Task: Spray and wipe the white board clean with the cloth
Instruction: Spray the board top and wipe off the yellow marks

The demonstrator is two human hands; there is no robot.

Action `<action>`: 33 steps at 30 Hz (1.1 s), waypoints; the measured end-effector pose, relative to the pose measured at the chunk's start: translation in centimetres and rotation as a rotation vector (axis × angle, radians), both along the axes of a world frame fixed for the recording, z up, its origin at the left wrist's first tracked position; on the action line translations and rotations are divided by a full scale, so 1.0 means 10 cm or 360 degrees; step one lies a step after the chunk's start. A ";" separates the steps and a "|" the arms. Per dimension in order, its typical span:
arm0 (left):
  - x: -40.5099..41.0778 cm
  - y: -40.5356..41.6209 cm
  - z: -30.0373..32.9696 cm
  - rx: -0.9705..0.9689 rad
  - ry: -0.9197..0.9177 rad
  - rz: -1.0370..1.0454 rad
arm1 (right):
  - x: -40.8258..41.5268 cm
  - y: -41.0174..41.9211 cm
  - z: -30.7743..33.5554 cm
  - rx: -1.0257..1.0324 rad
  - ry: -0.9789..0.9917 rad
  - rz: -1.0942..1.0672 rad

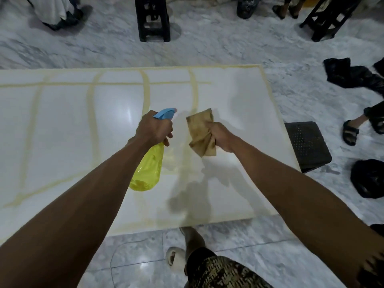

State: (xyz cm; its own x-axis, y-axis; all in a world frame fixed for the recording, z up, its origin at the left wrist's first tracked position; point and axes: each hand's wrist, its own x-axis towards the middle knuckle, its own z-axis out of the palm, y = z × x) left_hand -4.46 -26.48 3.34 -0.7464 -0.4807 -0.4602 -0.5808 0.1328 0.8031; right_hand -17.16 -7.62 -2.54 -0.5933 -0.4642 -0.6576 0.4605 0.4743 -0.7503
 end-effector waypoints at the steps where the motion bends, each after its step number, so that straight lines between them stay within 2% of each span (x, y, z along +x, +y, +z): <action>1: -0.13 -0.11 0.00 0.0011 0.0001 0.0015 | -0.28 -0.16 -0.01 0.0065 0.0166 0.0001; 4: -0.57 -0.43 -0.09 0.0058 -0.0029 0.0074 | -1.04 -0.70 -0.02 0.0361 0.0676 0.0058; 8: -1.18 -0.80 -0.36 0.0092 0.0010 0.0038 | -1.99 -1.31 -0.40 0.0444 0.1315 0.0290; 11: -1.54 -1.00 -0.55 0.0121 0.0062 0.0034 | -2.42 -1.65 -0.87 0.1074 0.1663 0.0783; 13: -1.71 -1.11 -0.63 0.0117 0.0075 0.0022 | -2.48 -1.77 -1.12 0.1263 0.1727 0.1123; 15: -1.81 -1.17 -0.69 0.0116 0.0066 0.0025 | -2.47 -1.72 -1.31 0.1299 0.1796 0.1242; 25: -1.57 -1.08 -0.72 0.0122 0.0008 -0.0011 | -2.23 -1.30 -1.25 0.1076 0.1803 0.1422; 30: -1.22 -0.92 -0.67 0.0068 0.0009 -0.0062 | -1.62 -1.13 -1.20 0.1041 0.1594 0.1331; 33: -0.93 -0.75 -0.64 0.0028 -0.0005 -0.0105 | -1.10 -0.96 -1.18 0.1042 0.1578 0.1334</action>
State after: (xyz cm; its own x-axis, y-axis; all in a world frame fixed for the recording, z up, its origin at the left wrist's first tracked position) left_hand -13.73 -33.94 -3.03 -0.7746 -0.4224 -0.4707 -0.5739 0.1567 0.8038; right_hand -28.14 -17.18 -14.33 -0.6314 -0.6799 -0.3728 -0.6872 0.7134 -0.1373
